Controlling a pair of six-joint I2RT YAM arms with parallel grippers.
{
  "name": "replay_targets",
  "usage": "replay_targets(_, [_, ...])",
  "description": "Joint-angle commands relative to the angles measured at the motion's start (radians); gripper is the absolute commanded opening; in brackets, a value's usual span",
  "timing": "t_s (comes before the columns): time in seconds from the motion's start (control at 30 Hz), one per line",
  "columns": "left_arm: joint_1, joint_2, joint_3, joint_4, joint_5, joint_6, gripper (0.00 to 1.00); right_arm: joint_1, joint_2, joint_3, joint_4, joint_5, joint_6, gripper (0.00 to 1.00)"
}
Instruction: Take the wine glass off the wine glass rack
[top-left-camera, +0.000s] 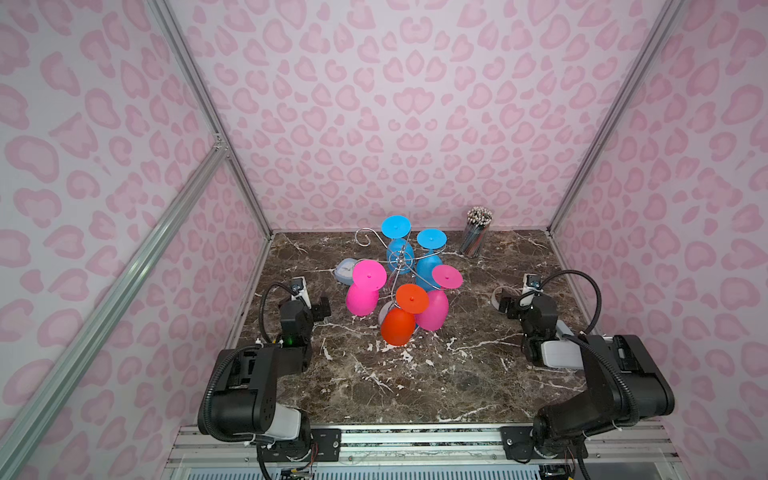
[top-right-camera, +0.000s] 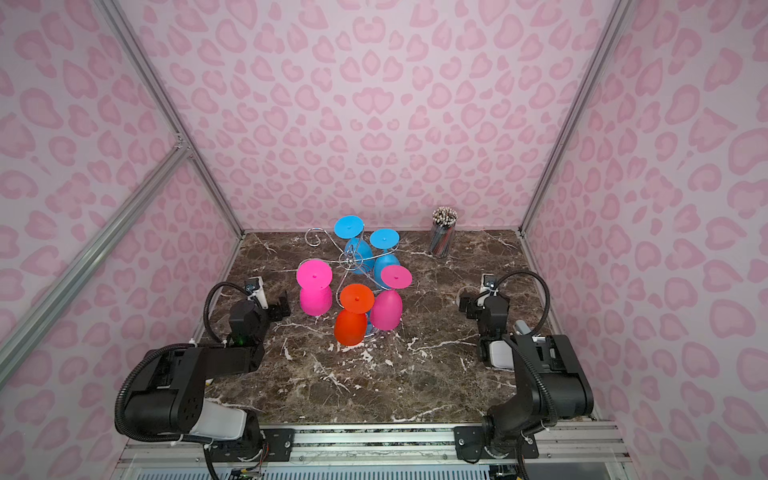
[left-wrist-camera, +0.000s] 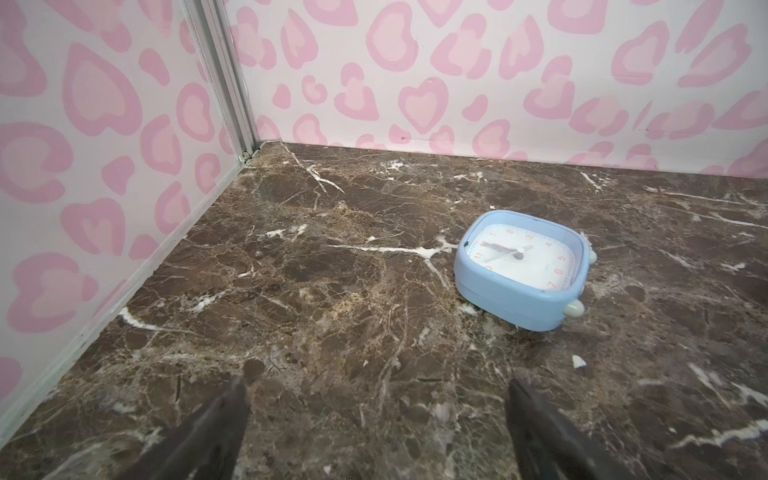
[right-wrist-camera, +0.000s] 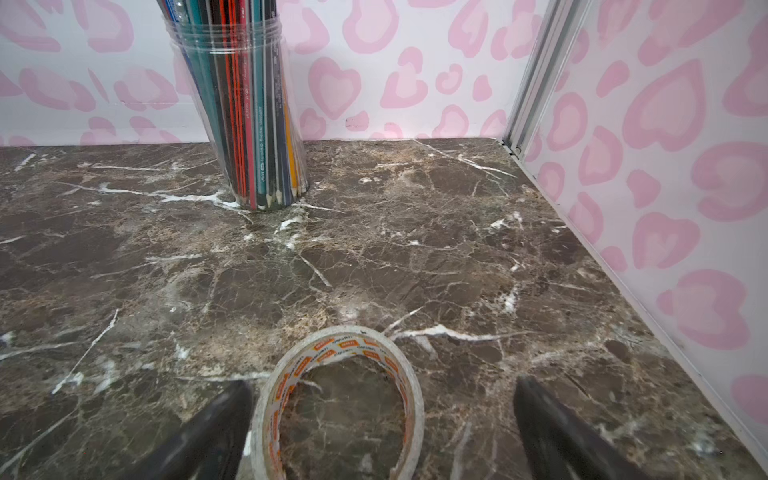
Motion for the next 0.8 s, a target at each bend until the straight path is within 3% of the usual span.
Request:
replay_targets(0.0, [0.000, -0.002, 0.002, 0.032, -0.006, 0.000, 0.97, 0.000, -0.001, 0.004, 0.002, 0.005, 0.001, 1.00])
replay_targets(0.77, [0.002, 0.002, 0.009, 0.021, -0.004, -0.002, 0.97, -0.003, 0.004, 0.008, -0.003, 0.001, 0.003, 1.00])
